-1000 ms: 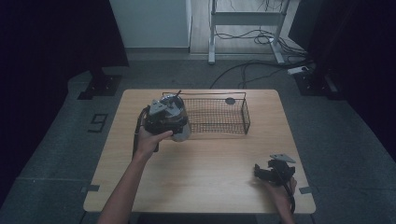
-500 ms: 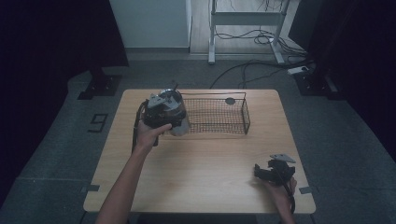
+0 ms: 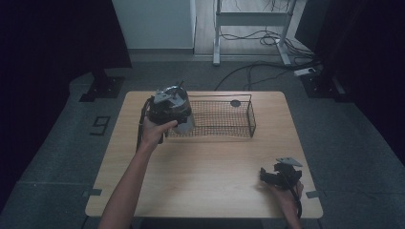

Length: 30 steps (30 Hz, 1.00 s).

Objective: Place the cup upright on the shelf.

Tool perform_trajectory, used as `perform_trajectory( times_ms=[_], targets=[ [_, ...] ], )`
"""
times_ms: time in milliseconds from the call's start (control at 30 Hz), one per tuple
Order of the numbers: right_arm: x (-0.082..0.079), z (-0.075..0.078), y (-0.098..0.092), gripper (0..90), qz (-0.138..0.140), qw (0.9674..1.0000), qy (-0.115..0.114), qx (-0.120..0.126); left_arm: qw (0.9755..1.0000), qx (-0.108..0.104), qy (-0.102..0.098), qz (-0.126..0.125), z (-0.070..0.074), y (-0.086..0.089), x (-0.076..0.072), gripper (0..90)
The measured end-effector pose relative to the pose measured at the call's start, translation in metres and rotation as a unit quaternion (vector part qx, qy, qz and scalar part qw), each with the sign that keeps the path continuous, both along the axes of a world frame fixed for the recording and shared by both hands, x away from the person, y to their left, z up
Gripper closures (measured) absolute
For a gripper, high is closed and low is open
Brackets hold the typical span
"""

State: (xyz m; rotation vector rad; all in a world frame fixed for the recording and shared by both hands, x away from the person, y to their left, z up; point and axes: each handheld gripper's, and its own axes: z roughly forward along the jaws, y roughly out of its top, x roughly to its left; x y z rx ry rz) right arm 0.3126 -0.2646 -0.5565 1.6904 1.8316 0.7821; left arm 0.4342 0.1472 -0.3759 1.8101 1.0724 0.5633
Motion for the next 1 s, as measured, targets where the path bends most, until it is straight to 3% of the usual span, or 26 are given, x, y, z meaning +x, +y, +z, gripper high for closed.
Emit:
perform_trajectory(
  times_ms=[333,1000],
  targets=[
    [0.0,0.0,0.0,0.7,0.0,1.0,0.0,0.001,1.0,0.006,0.001,0.003,0.002,0.0,0.01,4.2],
    [0.0,0.0,0.0,0.7,0.001,1.0,0.001,0.001,0.9997,0.024,0.003,0.01,0.002,-0.003,0.046,4.2]
  ],
)
